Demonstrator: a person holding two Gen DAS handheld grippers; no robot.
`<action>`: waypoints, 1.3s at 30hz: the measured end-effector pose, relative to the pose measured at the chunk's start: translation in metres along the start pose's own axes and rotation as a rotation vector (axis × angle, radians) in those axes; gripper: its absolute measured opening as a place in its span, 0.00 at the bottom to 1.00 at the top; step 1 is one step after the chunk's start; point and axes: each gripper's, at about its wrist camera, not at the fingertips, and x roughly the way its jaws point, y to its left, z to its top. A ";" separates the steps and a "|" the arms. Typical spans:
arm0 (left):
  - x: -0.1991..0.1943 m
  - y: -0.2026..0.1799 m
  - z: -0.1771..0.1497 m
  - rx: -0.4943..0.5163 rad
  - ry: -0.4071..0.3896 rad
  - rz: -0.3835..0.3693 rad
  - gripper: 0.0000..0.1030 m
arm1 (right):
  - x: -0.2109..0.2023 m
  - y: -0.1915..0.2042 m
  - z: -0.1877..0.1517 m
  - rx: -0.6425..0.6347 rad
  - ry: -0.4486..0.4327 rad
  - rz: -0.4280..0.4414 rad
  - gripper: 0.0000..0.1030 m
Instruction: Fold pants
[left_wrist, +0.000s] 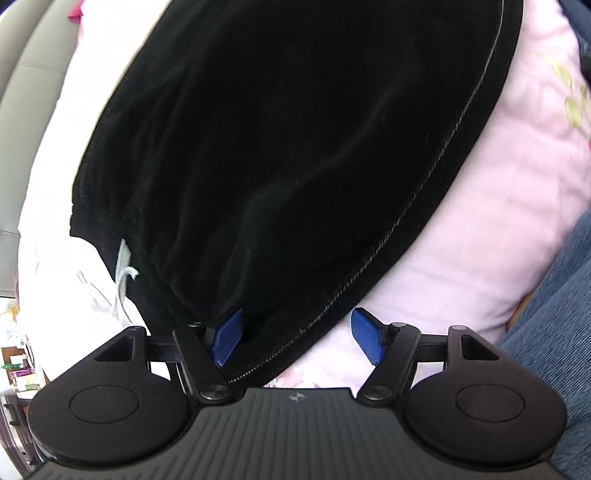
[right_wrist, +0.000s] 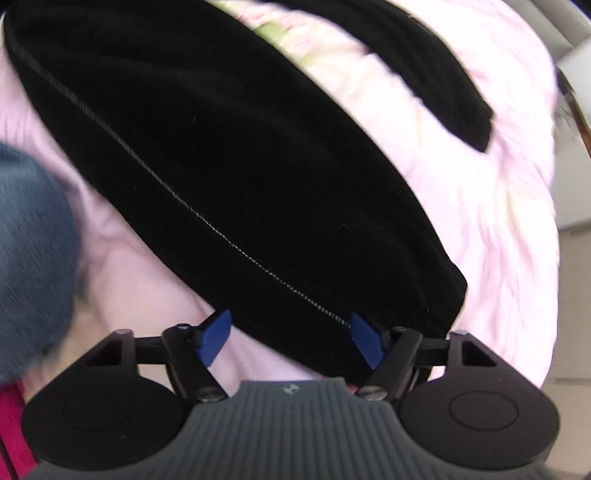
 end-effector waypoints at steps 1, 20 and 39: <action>0.003 0.000 -0.001 0.008 0.009 0.000 0.77 | 0.006 0.001 0.002 -0.047 0.013 0.002 0.73; 0.004 -0.021 0.007 -0.124 -0.069 0.185 0.30 | 0.004 0.028 -0.015 -0.113 0.053 -0.124 0.01; -0.109 0.136 0.050 -0.769 -0.270 0.204 0.22 | -0.102 -0.037 0.052 0.266 -0.273 -0.497 0.00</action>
